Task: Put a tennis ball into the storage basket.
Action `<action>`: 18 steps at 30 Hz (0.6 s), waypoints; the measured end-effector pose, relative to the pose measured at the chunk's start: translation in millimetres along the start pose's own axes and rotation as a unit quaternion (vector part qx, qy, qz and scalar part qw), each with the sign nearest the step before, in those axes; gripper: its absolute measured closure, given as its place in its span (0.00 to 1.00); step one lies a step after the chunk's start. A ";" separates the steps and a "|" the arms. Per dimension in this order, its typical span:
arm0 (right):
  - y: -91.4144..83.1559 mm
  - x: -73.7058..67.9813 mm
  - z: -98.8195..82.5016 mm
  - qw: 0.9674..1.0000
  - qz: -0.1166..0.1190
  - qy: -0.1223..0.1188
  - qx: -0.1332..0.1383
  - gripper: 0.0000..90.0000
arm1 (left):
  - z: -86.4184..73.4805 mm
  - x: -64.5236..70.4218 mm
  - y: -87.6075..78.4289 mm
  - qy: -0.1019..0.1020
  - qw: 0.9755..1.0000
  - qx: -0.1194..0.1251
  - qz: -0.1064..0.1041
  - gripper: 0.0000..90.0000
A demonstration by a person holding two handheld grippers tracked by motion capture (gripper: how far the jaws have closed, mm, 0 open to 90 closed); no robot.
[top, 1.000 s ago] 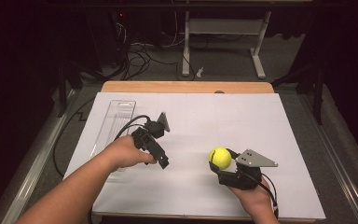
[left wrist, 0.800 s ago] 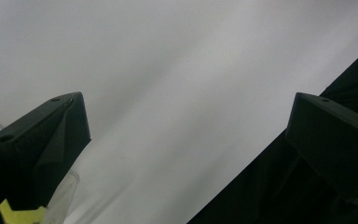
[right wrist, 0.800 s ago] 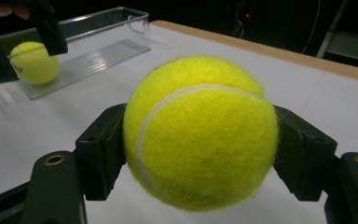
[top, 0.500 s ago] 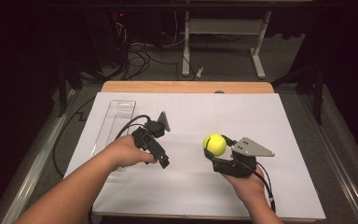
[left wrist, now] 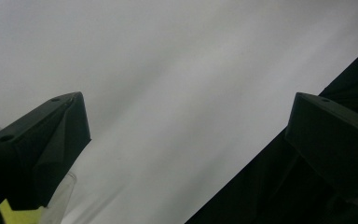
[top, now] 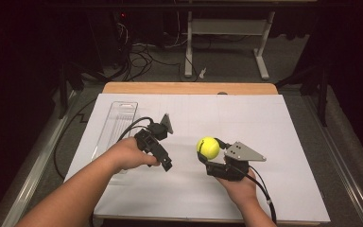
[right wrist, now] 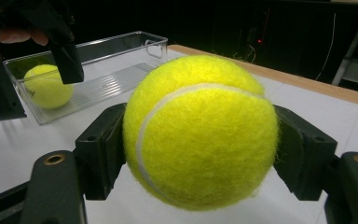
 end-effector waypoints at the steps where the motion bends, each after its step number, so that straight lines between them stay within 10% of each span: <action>1: -0.5 -0.5 -2.0 1.000 0.000 0.003 0.001 0.31 | 0.1 0.7 -0.1 -0.001 1.000 -0.001 -0.003 0.01; 18: -3.8 -8.3 -26.6 1.000 0.007 -0.007 -0.015 0.31 | 1.8 -0.7 -4.5 -0.007 1.000 0.005 -0.005 0.01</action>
Point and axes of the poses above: each handheld gripper's, and its own axes: y roughly forward along the jaws, z roughly out of its top, x roughly to its right, the point moved 4 cm from there along y, roughly forward along the jaws, and after that the axes turned 6 degrees about -y, right-handed, at the moved point
